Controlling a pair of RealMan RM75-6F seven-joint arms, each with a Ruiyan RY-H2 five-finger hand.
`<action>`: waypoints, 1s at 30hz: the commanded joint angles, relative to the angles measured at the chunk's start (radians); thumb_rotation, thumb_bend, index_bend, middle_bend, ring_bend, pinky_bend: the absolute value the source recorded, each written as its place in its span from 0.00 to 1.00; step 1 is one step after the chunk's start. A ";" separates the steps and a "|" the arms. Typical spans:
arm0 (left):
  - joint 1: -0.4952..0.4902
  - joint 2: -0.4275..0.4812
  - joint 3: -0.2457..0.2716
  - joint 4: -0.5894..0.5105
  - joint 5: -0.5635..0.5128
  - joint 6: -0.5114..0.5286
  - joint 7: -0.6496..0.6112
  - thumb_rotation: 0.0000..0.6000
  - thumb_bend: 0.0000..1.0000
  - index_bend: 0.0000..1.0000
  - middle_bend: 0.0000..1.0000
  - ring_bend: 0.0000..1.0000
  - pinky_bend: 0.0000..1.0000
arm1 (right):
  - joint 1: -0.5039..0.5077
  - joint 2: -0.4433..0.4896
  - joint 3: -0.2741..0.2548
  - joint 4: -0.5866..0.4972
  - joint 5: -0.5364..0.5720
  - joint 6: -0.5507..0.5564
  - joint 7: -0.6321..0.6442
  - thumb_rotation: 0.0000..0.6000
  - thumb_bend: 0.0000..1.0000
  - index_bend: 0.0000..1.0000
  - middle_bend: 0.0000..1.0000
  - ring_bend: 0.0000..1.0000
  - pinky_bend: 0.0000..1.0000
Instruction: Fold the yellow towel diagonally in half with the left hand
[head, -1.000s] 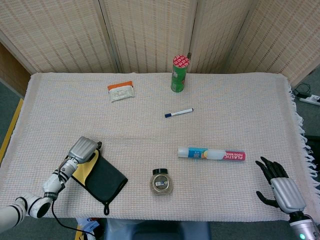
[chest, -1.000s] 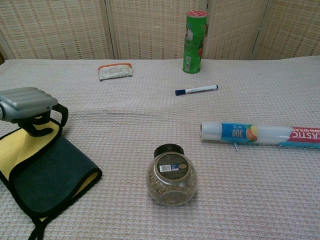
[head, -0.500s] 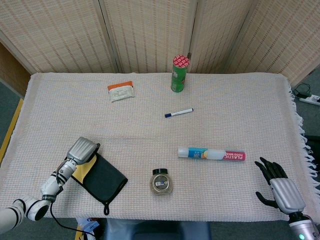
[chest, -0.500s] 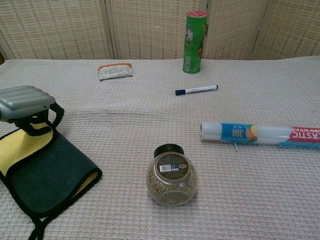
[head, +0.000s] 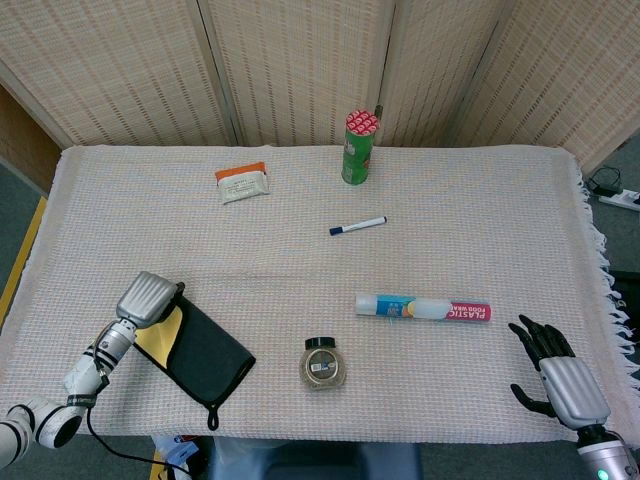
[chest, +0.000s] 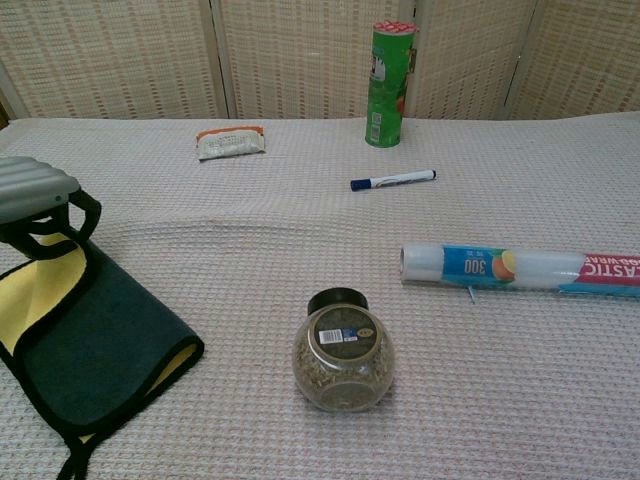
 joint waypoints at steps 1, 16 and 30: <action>0.020 0.029 0.013 -0.006 0.025 0.027 -0.091 1.00 0.50 0.72 1.00 1.00 1.00 | 0.000 -0.001 -0.001 -0.001 -0.002 0.000 -0.001 1.00 0.37 0.00 0.00 0.00 0.00; 0.090 0.057 0.055 0.069 0.062 0.089 -0.239 1.00 0.50 0.74 1.00 1.00 1.00 | -0.016 -0.010 -0.011 -0.010 -0.027 0.029 -0.011 1.00 0.37 0.00 0.00 0.00 0.00; 0.126 0.058 0.076 0.154 0.087 0.107 -0.362 1.00 0.50 0.73 1.00 1.00 1.00 | -0.021 -0.016 -0.011 -0.026 -0.021 0.028 -0.041 1.00 0.37 0.00 0.00 0.00 0.00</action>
